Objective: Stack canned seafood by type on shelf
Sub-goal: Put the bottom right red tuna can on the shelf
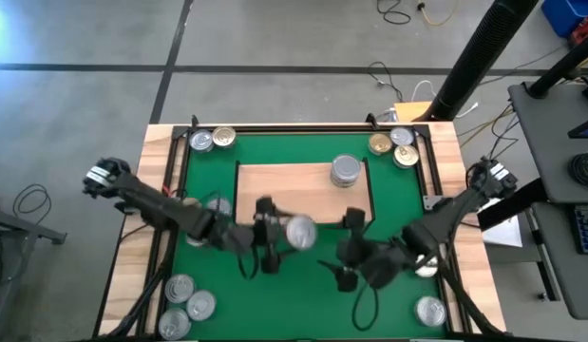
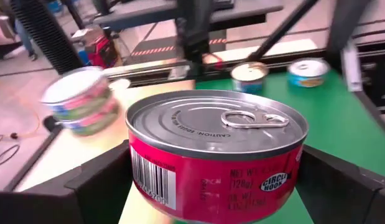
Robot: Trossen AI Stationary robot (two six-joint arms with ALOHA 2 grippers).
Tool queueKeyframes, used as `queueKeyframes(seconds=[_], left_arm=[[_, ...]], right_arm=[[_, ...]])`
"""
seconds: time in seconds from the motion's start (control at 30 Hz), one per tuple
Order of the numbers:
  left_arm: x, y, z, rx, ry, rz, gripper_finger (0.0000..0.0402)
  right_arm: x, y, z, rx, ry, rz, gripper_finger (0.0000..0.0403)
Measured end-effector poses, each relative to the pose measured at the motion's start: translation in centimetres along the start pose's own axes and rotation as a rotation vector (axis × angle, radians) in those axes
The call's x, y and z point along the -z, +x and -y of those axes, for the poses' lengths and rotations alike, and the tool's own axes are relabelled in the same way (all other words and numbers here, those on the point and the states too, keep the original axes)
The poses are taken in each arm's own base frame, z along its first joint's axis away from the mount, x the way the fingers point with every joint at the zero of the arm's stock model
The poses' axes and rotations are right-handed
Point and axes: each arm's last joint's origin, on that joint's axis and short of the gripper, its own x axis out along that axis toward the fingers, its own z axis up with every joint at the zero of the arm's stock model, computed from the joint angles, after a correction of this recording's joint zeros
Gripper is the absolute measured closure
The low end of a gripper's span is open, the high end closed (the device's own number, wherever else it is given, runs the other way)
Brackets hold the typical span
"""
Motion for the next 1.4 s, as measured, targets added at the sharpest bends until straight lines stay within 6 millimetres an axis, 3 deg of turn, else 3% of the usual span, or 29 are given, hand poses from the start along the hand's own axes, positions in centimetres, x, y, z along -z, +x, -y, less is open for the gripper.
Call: queueKeyframes(seconds=[0.17, 0.37, 0.57, 0.83, 1.07, 1.4], left_arm=[[0.1, 1.9, -4.3, 0.021, 0.014, -0.034, 0.003], [1.0, 3.1, -8.4, 0.004, 0.014, -0.116, 0.003], [0.8, 3.0, -11.1, 0.024, -0.019, -0.094, 0.0029], [1.9, 3.7, -13.5, 0.022, -0.091, -0.16, 0.0008], [2.6, 3.7, -14.0, 0.055, -0.102, -0.223, 0.0004], [3.9, 4.2, -13.6, 0.107, -0.112, -0.293, 0.0002]], right_arm=[[-1.2, 2.0, 3.0, 0.078, -0.058, 0.036, 0.0051], [-1.7, 3.1, 5.3, 0.103, -0.138, 0.031, 0.0145], [-2.2, 3.8, 8.4, 0.18, -0.145, 0.025, 0.0249], [-1.4, 7.5, 12.2, 0.116, -0.116, -0.047, 0.0382], [-0.2, 10.6, 15.1, 0.056, -0.078, -0.109, 0.0392], [1.8, 14.2, 14.7, 0.0, -0.088, -0.194, 0.0391]])
